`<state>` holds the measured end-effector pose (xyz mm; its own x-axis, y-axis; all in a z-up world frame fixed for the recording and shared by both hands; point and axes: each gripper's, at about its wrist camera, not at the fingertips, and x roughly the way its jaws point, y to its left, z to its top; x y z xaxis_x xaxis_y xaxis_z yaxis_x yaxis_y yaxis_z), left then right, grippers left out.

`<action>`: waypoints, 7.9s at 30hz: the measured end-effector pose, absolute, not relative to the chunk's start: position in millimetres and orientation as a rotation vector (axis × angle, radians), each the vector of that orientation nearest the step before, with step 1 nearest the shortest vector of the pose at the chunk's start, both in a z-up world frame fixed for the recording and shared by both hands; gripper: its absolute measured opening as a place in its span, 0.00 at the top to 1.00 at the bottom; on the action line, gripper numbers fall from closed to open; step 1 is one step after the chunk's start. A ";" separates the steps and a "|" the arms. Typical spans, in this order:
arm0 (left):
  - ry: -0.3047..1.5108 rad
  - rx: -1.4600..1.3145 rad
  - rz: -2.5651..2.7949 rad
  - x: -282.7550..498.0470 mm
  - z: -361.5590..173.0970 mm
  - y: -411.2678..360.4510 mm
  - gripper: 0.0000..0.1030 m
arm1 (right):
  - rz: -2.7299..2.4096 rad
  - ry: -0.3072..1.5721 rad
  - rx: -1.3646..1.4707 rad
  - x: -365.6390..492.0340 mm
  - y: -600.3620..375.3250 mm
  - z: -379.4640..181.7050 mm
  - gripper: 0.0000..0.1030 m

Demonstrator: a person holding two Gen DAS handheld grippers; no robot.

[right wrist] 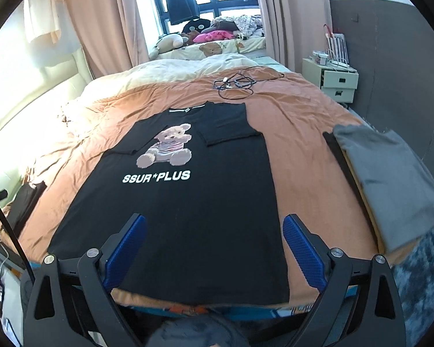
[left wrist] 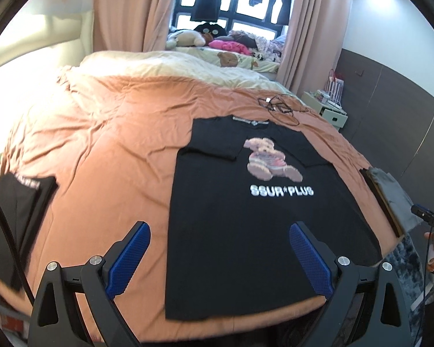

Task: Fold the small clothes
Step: 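Withdraw both tools and move them toward the shirt hem, then grasp the shirt hem with both tools, then lift the hem with both tools and fold it toward the collar, then lay the folded hem onto the shirt and open both tools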

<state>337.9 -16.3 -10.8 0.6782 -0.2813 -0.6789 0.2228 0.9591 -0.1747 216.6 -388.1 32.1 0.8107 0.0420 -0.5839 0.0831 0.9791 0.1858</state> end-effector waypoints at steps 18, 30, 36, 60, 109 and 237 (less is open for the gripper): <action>0.874 -0.282 -0.208 261.0 -105.8 44.7 0.39 | 0.003 0.670 0.423 158.1 -433.4 -47.4 0.41; 0.964 -0.470 -0.226 277.5 -171.5 55.1 0.47 | 0.046 0.673 0.681 166.1 -470.3 -112.1 0.48; 0.984 -0.521 -0.211 291.1 -189.8 61.9 0.47 | 0.027 0.653 0.736 178.9 -483.2 -124.7 0.48; 0.955 -1.017 -0.349 301.6 -225.8 78.2 0.47 | 0.221 0.462 1.129 153.5 -473.6 -185.2 0.48; 0.684 -1.015 -0.241 239.0 -101.1 135.0 0.96 | 0.127 0.367 0.912 86.3 -420.2 -23.7 0.99; 1.231 0.180 -0.061 632.2 -204.2 11.5 0.16 | -0.160 1.050 0.078 572.9 -363.1 -45.2 0.21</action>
<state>632.2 11.5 -204.2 0.3337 0.0508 -0.9413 0.1434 0.9842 0.1040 572.9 -363.1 -45.2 0.4871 -0.0940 -0.8683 0.1689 0.9856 -0.0120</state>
